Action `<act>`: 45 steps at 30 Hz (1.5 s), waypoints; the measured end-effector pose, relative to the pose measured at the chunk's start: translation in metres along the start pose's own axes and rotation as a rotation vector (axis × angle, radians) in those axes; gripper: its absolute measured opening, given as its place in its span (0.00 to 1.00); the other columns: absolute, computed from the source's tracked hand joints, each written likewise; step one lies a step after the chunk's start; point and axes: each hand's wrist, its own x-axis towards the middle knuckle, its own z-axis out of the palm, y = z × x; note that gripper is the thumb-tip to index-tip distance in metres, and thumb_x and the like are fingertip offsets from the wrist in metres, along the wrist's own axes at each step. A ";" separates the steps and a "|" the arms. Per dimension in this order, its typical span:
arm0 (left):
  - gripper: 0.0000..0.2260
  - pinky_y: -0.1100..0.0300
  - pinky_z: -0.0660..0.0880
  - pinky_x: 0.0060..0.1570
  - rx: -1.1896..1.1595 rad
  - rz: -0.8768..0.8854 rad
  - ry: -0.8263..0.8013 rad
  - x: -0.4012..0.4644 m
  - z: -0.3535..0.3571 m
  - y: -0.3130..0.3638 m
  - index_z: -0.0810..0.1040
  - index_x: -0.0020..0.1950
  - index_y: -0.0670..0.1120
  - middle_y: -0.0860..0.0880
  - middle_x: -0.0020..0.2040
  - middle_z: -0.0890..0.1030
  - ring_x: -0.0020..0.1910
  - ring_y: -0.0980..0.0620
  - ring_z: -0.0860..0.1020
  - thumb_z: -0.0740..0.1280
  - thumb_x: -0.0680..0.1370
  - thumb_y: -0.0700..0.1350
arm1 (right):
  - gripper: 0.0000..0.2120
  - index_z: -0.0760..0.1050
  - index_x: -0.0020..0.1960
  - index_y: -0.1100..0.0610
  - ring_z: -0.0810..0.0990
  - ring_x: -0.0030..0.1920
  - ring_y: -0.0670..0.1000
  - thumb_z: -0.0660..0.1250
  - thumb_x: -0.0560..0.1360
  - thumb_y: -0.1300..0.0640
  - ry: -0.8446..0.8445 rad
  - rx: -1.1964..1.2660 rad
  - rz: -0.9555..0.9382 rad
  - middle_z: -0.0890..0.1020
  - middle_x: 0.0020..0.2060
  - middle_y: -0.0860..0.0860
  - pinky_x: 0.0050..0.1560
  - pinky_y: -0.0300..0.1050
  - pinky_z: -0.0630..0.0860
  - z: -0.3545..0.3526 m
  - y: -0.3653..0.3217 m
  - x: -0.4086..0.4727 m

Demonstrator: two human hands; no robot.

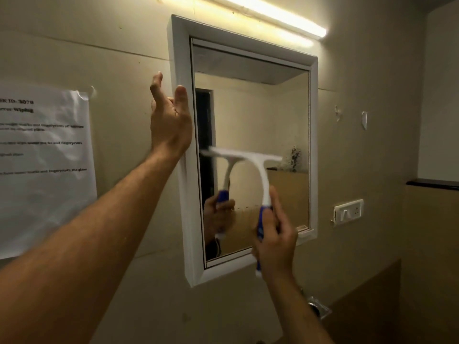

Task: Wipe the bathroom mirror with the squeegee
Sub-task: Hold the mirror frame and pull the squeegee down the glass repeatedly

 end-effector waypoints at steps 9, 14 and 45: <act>0.20 0.63 0.68 0.49 0.002 -0.015 -0.003 0.011 0.008 0.006 0.55 0.76 0.52 0.44 0.72 0.68 0.63 0.49 0.73 0.48 0.84 0.53 | 0.19 0.68 0.70 0.38 0.71 0.30 0.46 0.58 0.82 0.53 -0.043 -0.104 -0.077 0.80 0.45 0.54 0.26 0.37 0.70 0.037 -0.053 0.080; 0.21 0.74 0.61 0.38 0.042 0.009 0.038 0.011 0.013 0.002 0.56 0.77 0.52 0.46 0.69 0.70 0.52 0.62 0.69 0.49 0.84 0.53 | 0.20 0.70 0.65 0.34 0.73 0.33 0.50 0.59 0.82 0.57 -0.055 -0.100 -0.072 0.79 0.36 0.52 0.30 0.40 0.72 0.007 -0.017 0.043; 0.21 0.54 0.74 0.58 0.080 0.055 0.109 0.007 0.018 -0.008 0.55 0.77 0.55 0.47 0.71 0.70 0.61 0.48 0.76 0.48 0.84 0.56 | 0.18 0.67 0.66 0.34 0.75 0.26 0.39 0.58 0.82 0.55 -0.114 -0.094 -0.249 0.75 0.52 0.49 0.28 0.30 0.71 0.042 -0.066 0.129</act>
